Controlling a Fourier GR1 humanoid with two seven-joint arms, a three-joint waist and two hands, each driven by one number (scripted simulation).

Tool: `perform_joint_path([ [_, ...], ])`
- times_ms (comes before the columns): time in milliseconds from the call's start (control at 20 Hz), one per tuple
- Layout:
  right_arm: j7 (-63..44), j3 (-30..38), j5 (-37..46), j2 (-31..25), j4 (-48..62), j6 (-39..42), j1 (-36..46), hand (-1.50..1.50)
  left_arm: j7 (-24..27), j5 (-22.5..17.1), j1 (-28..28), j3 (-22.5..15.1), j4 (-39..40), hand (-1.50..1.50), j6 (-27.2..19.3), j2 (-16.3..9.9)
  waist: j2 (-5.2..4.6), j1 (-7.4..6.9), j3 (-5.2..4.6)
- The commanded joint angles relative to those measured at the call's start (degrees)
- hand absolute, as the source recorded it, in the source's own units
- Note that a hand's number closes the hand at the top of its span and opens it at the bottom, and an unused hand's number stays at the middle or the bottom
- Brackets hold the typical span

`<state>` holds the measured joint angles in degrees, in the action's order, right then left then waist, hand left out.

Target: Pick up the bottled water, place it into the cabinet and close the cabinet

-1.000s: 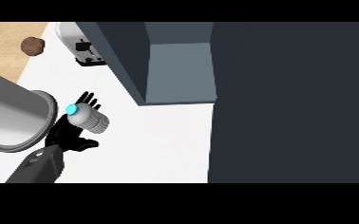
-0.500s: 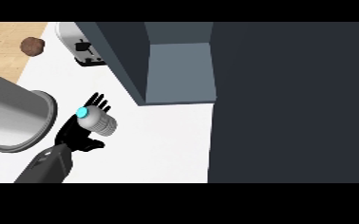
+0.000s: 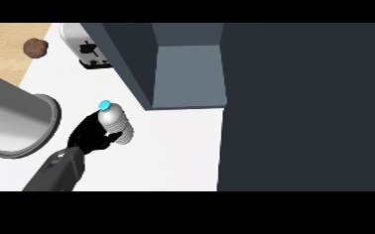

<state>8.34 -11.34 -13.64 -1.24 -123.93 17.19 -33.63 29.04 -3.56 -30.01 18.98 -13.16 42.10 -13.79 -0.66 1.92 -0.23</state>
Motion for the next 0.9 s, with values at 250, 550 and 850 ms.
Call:
perform_joint_path([
  [250, 3.2, 1.4, -0.2, -1.9, 1.7, 2.4, -2.1, -1.50, 7.4, 0.1, 2.1, -0.8, -2.1, 1.50, 7.9, -0.2, 0.24, -0.27, 0.06],
  [550, 3.1, -1.9, 2.8, 0.6, 1.0, 0.1, -2.6, -1.50, 9.7, -1.6, 4.6, 0.6, -3.9, 1.50, 0.9, 2.6, 0.55, -1.15, 0.13],
  [850, 3.8, 1.6, 0.2, -1.7, 1.1, 1.7, -4.4, -1.50, 10.0, -8.0, 6.8, 6.0, -6.3, 1.50, -6.3, 3.8, 0.78, -1.57, 0.23],
])
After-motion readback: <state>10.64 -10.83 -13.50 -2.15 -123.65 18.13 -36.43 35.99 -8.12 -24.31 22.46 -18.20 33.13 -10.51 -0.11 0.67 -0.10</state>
